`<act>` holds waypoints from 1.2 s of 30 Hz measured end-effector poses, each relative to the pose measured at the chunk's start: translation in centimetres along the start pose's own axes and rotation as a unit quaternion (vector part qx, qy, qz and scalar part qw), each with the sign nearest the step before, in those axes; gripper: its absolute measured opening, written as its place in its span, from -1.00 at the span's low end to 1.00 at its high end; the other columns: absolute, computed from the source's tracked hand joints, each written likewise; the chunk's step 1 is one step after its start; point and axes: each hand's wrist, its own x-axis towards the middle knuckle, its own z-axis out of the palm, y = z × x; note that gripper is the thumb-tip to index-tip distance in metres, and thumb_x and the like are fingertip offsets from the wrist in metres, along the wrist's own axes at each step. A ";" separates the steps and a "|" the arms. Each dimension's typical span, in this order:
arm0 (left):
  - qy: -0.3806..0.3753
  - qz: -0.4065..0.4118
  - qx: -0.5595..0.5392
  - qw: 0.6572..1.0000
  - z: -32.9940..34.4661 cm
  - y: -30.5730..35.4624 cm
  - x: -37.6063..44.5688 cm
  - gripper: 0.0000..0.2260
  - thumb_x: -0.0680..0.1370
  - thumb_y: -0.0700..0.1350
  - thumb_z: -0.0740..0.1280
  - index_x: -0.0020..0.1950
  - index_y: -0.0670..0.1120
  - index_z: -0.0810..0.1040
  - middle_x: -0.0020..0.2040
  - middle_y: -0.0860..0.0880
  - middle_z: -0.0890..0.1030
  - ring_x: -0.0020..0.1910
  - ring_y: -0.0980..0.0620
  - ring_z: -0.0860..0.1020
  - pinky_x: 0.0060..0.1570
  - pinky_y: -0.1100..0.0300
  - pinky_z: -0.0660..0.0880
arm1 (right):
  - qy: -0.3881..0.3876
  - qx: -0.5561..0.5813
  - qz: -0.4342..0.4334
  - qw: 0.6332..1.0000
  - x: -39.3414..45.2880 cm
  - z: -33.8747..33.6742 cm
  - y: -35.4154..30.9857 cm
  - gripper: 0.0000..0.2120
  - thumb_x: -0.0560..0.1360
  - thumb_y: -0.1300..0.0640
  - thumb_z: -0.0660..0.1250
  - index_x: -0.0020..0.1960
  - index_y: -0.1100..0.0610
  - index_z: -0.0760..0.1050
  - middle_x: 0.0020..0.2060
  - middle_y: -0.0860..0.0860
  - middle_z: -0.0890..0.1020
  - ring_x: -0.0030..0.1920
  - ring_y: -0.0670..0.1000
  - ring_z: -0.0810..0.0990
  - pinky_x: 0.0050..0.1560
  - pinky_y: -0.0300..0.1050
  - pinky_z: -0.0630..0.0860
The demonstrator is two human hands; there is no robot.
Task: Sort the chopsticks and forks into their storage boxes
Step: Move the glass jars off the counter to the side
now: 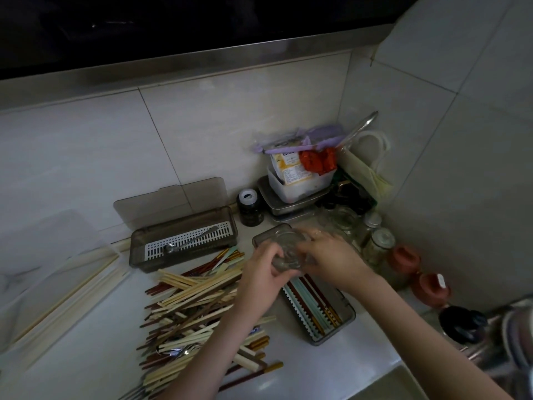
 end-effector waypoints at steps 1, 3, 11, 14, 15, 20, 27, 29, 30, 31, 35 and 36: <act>0.007 -0.011 -0.001 1.000 -0.1 0.2 -0.1 -0.65 0.37 0.02 0.48 0.04 0.09 0.39 -0.09 0.19 0.49 -0.28 0.31 0.55 -0.37 0.45 0.43 | 0.008 0.007 0.008 1.000 -0.1 -0.1 0.2 -0.79 0.45 -0.07 0.34 0.04 -0.01 0.49 0.47 -0.02 0.24 0.34 0.07 0.38 0.26 -0.03 0.28; 0.035 -0.016 -0.015 0.999 0.0 0.5 -0.2 -0.44 0.39 0.04 0.44 0.30 0.05 0.27 0.02 0.30 0.46 -0.27 0.28 0.58 -0.32 0.43 0.49 | 0.036 0.018 0.032 0.999 -0.4 -0.4 0.6 -0.81 0.44 -0.07 0.37 -0.02 0.00 0.49 0.45 0.00 0.28 0.36 0.04 0.37 0.28 0.00 0.23; -0.117 -0.211 0.112 0.964 3.0 -2.3 -1.9 -0.19 0.48 0.13 0.34 0.50 0.11 -0.18 0.30 -0.06 0.47 0.03 0.02 0.60 -0.13 0.20 0.54 | 0.268 0.092 0.146 0.948 -1.9 -4.6 4.4 -0.77 0.33 0.03 0.50 -0.19 0.04 0.46 0.17 0.15 0.52 0.14 0.19 0.53 0.05 0.15 0.49; -0.194 -0.235 0.104 0.947 3.7 -2.4 -2.4 -0.23 0.53 0.06 0.29 0.50 0.14 -0.23 0.16 -0.06 0.57 -0.06 0.01 0.61 -0.18 0.16 0.53 | 0.222 0.037 0.214 0.951 -2.9 -4.8 7.0 -0.77 0.36 -0.05 0.47 -0.20 -0.08 0.40 0.23 0.11 0.50 0.17 0.17 0.51 0.11 0.11 0.43; -0.196 -0.243 0.086 0.946 3.8 -2.6 -2.4 -0.26 0.54 0.03 0.28 0.50 0.15 -0.20 0.15 -0.03 0.59 -0.05 0.02 0.61 -0.18 0.18 0.52 | 0.203 0.014 0.231 0.951 -3.4 -4.5 7.8 -0.78 0.37 -0.08 0.46 -0.20 -0.09 0.41 0.23 0.08 0.50 0.20 0.15 0.49 0.14 0.11 0.37; -0.186 -0.247 0.022 0.951 3.6 -3.7 -2.7 -0.27 0.54 -0.04 0.29 0.52 0.14 -0.14 0.21 0.14 0.54 -0.23 0.33 0.50 -0.38 0.45 0.41 | 0.133 -0.043 0.274 0.952 -5.3 -1.2 10.0 -0.81 0.35 -0.19 0.42 -0.17 -0.12 0.50 0.00 -0.06 0.55 0.08 0.08 0.48 0.06 0.03 0.23; -0.200 -0.239 0.015 0.950 3.6 -4.2 -2.8 -0.26 0.55 -0.03 0.28 0.52 0.13 -0.18 0.29 0.10 0.50 -0.12 0.27 0.52 -0.28 0.44 0.43 | 0.068 -0.063 0.311 0.946 -4.9 2.4 10.2 -0.89 0.42 -0.14 0.36 -0.11 -0.15 0.52 0.39 -0.05 0.38 0.33 0.09 0.28 0.21 0.10 0.19; -0.200 -0.239 0.010 0.950 3.6 -4.2 -2.8 -0.26 0.54 -0.03 0.28 0.51 0.15 -0.19 0.29 0.10 0.50 -0.06 0.25 0.53 -0.24 0.44 0.45 | 0.072 -0.081 0.312 0.944 -4.7 3.1 10.2 -0.90 0.43 -0.13 0.33 -0.10 -0.15 0.53 0.38 -0.05 0.39 0.34 0.07 0.26 0.21 0.10 0.16; -0.199 -0.240 0.010 0.950 3.6 -4.2 -2.8 -0.26 0.54 -0.03 0.28 0.51 0.16 -0.19 0.29 0.10 0.51 -0.06 0.25 0.54 -0.22 0.43 0.46 | 0.073 -0.090 0.310 0.944 -4.6 3.5 10.2 -0.90 0.44 -0.12 0.33 -0.09 -0.15 0.54 0.37 -0.05 0.40 0.34 0.07 0.25 0.21 0.10 0.15; -0.200 -0.241 0.010 0.950 3.6 -4.3 -2.8 -0.26 0.55 -0.02 0.28 0.51 0.16 -0.20 0.29 0.11 0.51 -0.07 0.25 0.54 -0.23 0.42 0.46 | 0.073 -0.095 0.308 0.944 -4.5 3.8 10.3 -0.90 0.44 -0.11 0.33 -0.08 -0.14 0.56 0.36 -0.04 0.40 0.35 0.07 0.25 0.22 0.10 0.13; -0.201 -0.236 0.007 0.951 3.4 -4.1 -2.7 -0.26 0.55 0.00 0.28 0.51 0.17 -0.19 0.28 0.11 0.51 -0.07 0.25 0.56 -0.22 0.38 0.48 | 0.079 -0.116 0.304 0.942 -3.9 5.2 10.8 -0.90 0.44 -0.05 0.34 -0.07 -0.11 0.60 0.34 0.01 0.42 0.36 0.10 0.24 0.29 0.14 0.03; -0.201 -0.235 0.007 0.951 3.3 -4.0 -2.8 -0.26 0.55 -0.01 0.28 0.51 0.18 -0.19 0.27 0.11 0.52 -0.10 0.25 0.56 -0.22 0.36 0.50 | 0.080 -0.123 0.307 0.940 -3.8 5.6 10.9 -0.90 0.44 -0.03 0.34 -0.08 -0.10 0.61 0.33 0.01 0.42 0.36 0.10 0.24 0.30 0.15 0.00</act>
